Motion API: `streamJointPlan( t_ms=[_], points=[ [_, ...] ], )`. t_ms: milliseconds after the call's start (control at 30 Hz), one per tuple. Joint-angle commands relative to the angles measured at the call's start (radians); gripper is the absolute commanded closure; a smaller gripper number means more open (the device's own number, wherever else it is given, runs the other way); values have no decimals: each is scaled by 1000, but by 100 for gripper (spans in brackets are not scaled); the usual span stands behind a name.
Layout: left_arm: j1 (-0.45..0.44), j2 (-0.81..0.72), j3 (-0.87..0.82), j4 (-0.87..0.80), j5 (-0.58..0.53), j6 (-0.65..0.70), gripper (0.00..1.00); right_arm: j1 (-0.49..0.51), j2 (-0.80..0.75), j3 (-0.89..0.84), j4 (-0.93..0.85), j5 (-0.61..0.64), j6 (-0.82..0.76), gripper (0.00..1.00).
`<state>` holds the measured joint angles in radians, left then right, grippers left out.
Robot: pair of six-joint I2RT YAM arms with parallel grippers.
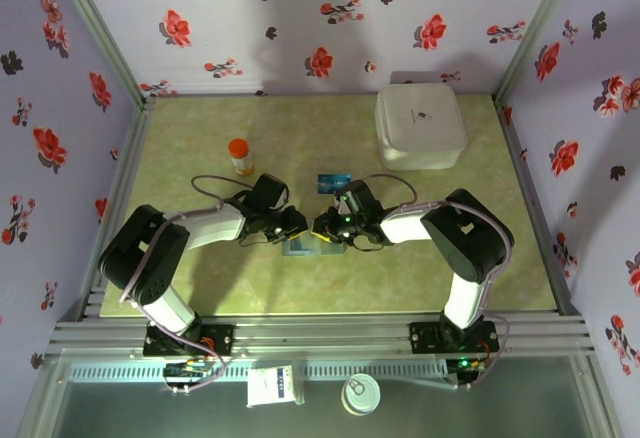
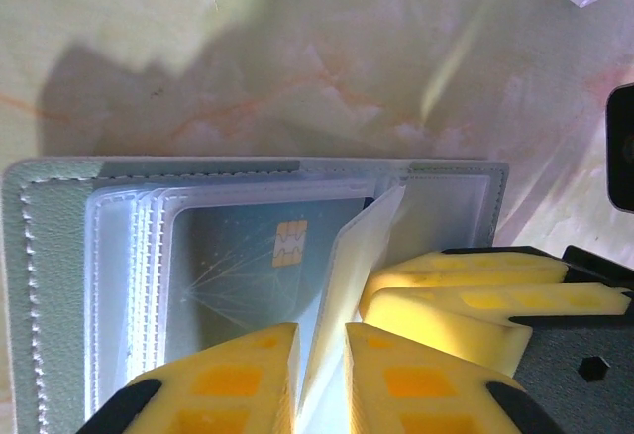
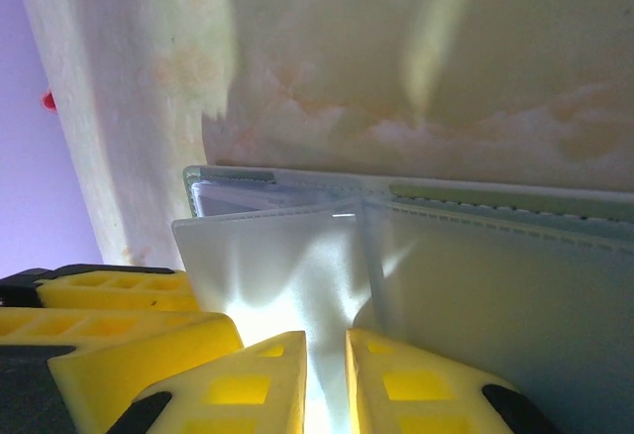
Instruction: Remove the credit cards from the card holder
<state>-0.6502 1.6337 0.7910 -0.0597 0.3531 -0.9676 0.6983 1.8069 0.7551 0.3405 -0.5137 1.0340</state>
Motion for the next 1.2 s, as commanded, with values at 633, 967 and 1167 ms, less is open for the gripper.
streamJointPlan(
  t_ms=[633, 967, 1167],
  points=[
    [-50, 14, 111, -29, 26, -16, 72, -72, -373, 27, -497, 236, -207, 75],
    [-99, 116, 205, -29, 24, -20, 48, -133, -465, 17, -595, 253, -268, 72],
    [-120, 186, 249, -43, 23, -17, 44, -154, -507, 1, -618, 257, -283, 71]
  ],
)
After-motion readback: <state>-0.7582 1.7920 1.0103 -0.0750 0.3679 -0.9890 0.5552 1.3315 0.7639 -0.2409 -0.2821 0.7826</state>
